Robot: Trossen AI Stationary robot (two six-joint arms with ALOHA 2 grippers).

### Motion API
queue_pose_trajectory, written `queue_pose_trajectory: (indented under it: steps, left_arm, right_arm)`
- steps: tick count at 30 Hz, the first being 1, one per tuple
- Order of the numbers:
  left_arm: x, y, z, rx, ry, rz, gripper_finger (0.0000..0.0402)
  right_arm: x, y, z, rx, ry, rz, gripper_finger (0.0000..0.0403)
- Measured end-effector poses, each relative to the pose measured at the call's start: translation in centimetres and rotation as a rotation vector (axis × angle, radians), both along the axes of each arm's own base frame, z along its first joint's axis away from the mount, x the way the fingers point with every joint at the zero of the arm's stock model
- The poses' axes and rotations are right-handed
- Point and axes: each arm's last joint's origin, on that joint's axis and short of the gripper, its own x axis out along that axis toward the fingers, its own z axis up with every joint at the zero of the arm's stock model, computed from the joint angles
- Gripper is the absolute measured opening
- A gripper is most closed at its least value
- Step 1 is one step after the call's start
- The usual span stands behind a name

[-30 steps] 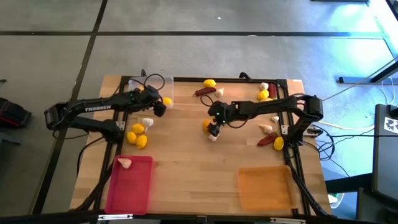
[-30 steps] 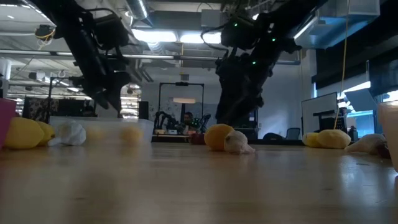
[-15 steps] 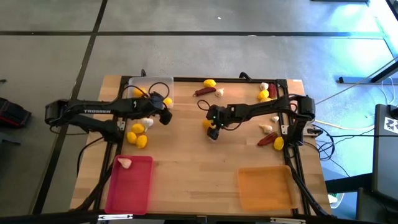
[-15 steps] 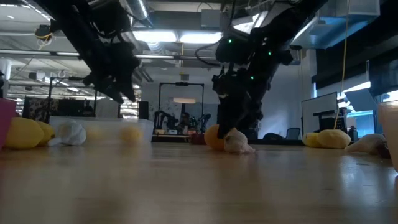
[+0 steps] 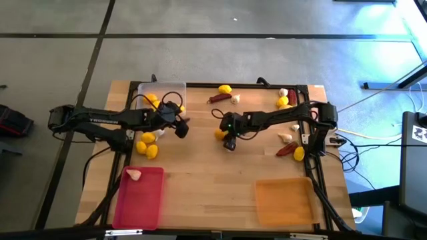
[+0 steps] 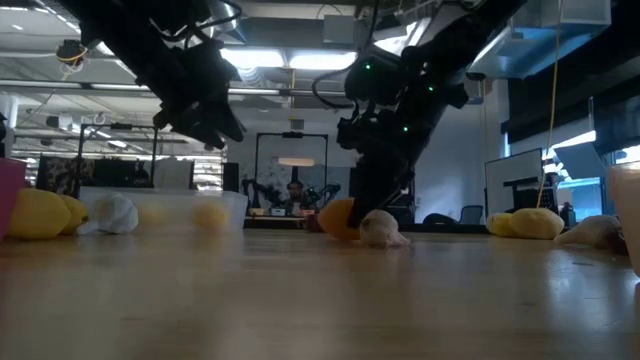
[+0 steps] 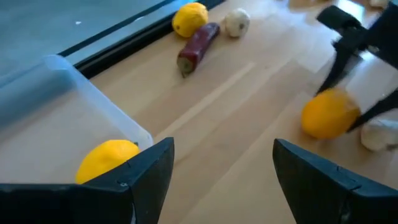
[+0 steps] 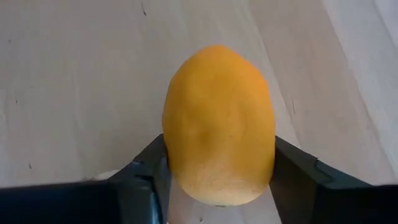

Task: Sort produce into baskets
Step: Put the yellow lemon into the left white bin

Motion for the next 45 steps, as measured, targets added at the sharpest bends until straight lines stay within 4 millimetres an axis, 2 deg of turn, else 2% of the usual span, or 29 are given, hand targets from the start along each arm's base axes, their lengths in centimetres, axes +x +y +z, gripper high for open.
queue_pose_trajectory:
  steps: [3,8,15,20,27,33,37,45]
  left_arm:
    - [0.0,-0.1,0.0,0.004,0.003,-0.003,0.0267]
    - [0.2,-0.6,0.1,0.015,0.0,-0.042,0.0267]
    - [1.0,-1.5,-0.5,0.043,-0.196,-0.211,0.0267]
    - [1.3,-1.8,-0.8,0.088,-0.251,-0.33,0.0267]
    - [2.7,-2.3,-1.2,0.236,-0.265,-0.442,0.0267]
    - [3.7,-2.2,-2.4,0.342,-0.193,-0.513,0.0267]
    - [4.1,-2.2,-3.1,0.354,-0.165,-0.525,0.0267]
    - [4.6,-2.2,-3.3,0.317,-0.238,-0.544,0.0263]
  right_arm:
    - [0.0,0.0,0.5,-0.016,-0.019,0.019,0.0174]
    - [-0.3,0.0,1.8,-0.052,-0.049,0.026,0.018]
    - [-0.6,0.1,3.9,-0.08,-0.119,0.057,0.0177]
    - [-0.6,0.1,4.7,-0.103,-0.155,0.077,0.0182]
    - [0.2,0.1,5.6,-0.112,-0.278,0.129,0.0183]
    - [0.8,0.1,6.3,-0.119,-0.375,0.164,0.0183]
    - [1.1,0.1,6.7,-0.124,-0.432,0.19,0.0183]
    - [1.3,0.3,7.1,-0.091,-0.487,0.235,0.0184]
